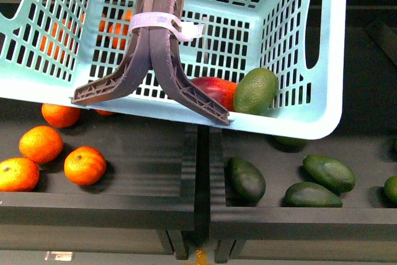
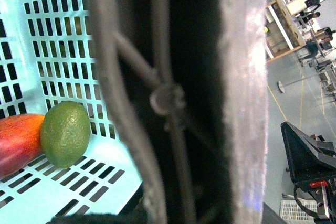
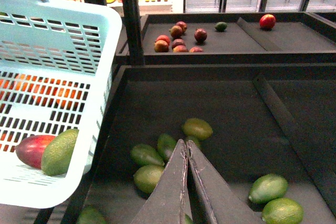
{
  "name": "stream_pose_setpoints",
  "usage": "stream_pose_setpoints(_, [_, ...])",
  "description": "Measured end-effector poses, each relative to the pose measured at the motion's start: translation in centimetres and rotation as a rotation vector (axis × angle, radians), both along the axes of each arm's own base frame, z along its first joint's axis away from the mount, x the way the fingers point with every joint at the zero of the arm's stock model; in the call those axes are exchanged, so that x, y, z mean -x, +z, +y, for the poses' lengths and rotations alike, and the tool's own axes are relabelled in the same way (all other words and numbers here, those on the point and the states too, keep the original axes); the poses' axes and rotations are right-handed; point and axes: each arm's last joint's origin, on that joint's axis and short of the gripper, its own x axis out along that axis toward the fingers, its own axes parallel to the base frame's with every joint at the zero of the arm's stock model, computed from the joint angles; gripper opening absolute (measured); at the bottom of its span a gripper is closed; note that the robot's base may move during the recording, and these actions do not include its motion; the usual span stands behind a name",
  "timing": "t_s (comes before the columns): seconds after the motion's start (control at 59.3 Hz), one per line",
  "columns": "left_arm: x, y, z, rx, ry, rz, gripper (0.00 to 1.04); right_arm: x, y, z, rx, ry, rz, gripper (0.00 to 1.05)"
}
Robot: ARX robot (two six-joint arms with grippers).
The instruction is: Pick mango and avocado into basket
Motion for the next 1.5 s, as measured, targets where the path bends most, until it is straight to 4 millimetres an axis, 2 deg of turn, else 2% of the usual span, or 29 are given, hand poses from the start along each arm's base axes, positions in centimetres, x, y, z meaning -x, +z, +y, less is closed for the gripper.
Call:
stream_pose_setpoints(0.405, [0.0, 0.0, 0.0, 0.000, 0.000, 0.000, 0.12, 0.8, -0.2, 0.0, 0.000, 0.000, -0.031, 0.02])
stream_pose_setpoints(0.574, [0.0, 0.0, 0.0, 0.000, 0.000, 0.000, 0.12, 1.9, -0.5, 0.0, 0.000, 0.002, -0.024, 0.02])
stream_pose_setpoints(0.978, [0.0, 0.0, 0.0, 0.000, -0.001, 0.000, 0.12, 2.0, -0.5, 0.0, 0.001, 0.002, -0.026, 0.03])
stream_pose_setpoints(1.248, [0.0, 0.0, 0.0, 0.000, -0.001, 0.000, 0.12, 2.0, -0.5, 0.0, 0.000, 0.002, -0.026, 0.45])
stream_pose_setpoints(1.366, [0.0, 0.0, 0.0, 0.000, -0.001, 0.000, 0.12, 2.0, -0.5, 0.0, 0.000, 0.002, -0.026, 0.71])
stream_pose_setpoints(1.501, [0.0, 0.0, 0.0, 0.000, -0.001, 0.000, 0.12, 2.0, -0.5, 0.0, 0.000, 0.002, -0.026, 0.91])
